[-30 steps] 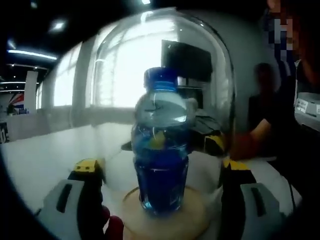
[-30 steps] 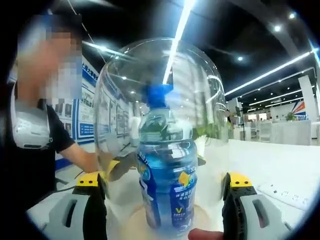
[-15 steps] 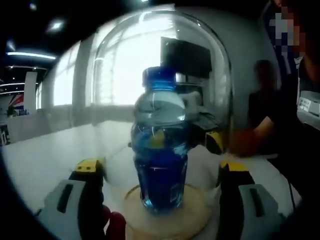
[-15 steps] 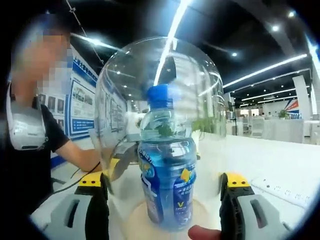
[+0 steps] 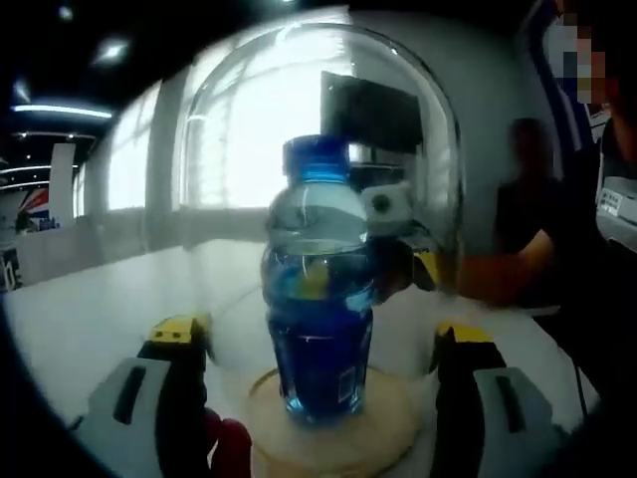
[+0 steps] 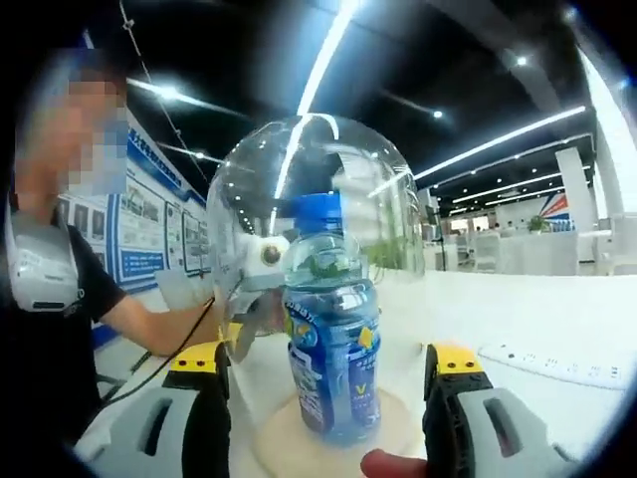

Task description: Open the cover put in the Mizone put the cover back on

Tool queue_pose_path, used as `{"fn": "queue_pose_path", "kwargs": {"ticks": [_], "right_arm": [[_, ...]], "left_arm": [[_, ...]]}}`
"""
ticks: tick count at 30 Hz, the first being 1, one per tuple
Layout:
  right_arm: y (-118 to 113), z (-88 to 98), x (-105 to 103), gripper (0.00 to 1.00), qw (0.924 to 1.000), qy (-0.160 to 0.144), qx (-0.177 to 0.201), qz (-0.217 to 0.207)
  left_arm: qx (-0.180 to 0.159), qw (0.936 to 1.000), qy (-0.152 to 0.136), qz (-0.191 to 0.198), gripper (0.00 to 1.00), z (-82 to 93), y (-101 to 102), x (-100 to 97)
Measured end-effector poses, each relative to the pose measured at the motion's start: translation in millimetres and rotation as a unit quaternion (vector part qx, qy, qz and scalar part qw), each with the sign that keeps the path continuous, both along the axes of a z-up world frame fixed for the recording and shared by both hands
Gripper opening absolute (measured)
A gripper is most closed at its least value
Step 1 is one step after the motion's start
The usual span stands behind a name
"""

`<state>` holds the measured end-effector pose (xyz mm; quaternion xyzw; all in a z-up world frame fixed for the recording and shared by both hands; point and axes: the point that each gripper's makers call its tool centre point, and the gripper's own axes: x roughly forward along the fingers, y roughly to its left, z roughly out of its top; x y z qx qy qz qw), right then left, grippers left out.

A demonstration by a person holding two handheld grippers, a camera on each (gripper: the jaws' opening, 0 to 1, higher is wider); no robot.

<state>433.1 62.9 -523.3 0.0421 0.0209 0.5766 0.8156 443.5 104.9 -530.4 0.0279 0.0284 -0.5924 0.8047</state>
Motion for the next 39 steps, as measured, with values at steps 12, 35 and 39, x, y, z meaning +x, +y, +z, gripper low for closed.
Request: {"fn": "queue_pose_path", "kwargs": {"ticks": [12,35,39], "right_arm": [[-3.0,2.4,-4.4,0.68,0.9992,-0.013,0.014,-0.034],[-0.2,0.9,-2.6,0.7,0.9971,-0.019,0.044,-0.06],[2.1,-2.8,-1.0,0.72,0.9969,-0.013,0.045,-0.063]], "left_arm": [[0.02,0.9995,0.013,0.019,0.81,-1.7,1.9,1.7],[0.016,0.9993,0.016,0.032,0.8,-2.1,4.5,0.5],[0.015,0.999,0.015,0.041,0.81,-2.3,4.4,-0.1]]}}
